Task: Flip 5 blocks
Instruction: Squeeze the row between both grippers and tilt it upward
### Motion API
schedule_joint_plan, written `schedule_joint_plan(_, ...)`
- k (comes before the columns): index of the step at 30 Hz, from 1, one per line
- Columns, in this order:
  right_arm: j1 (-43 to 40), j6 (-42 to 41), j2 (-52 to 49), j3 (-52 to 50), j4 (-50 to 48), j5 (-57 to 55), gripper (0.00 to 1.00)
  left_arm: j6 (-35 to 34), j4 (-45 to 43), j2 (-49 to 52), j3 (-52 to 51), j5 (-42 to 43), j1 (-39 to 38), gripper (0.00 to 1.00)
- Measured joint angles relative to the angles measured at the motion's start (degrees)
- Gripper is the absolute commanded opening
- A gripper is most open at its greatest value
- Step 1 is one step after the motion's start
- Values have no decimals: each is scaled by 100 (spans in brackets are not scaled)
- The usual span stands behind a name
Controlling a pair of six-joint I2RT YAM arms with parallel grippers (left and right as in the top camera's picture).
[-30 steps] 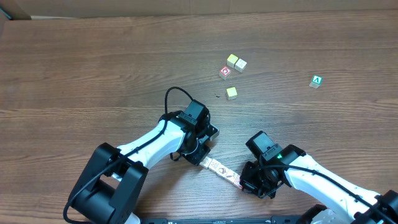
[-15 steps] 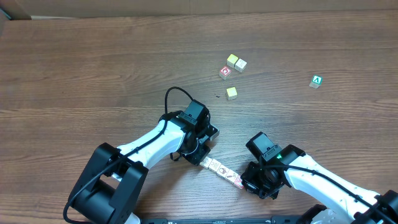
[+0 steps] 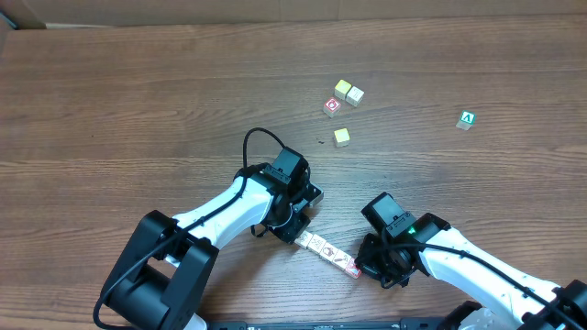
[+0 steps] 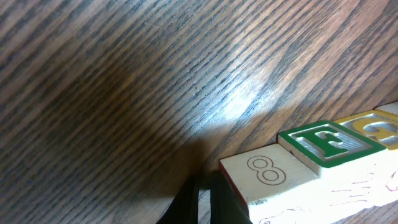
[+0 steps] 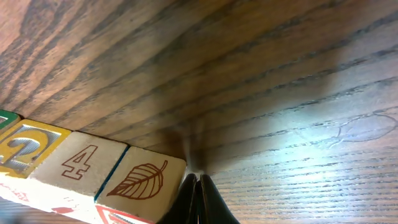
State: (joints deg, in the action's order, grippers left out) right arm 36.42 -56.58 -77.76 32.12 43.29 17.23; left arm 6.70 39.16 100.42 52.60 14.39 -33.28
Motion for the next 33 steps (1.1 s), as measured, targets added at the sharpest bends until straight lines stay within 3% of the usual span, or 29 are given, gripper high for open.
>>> schedule_joint_plan(33, 269, -643, 0, 0, -72, 59, 4, 367, -22, 0, 0, -7, 0, 4)
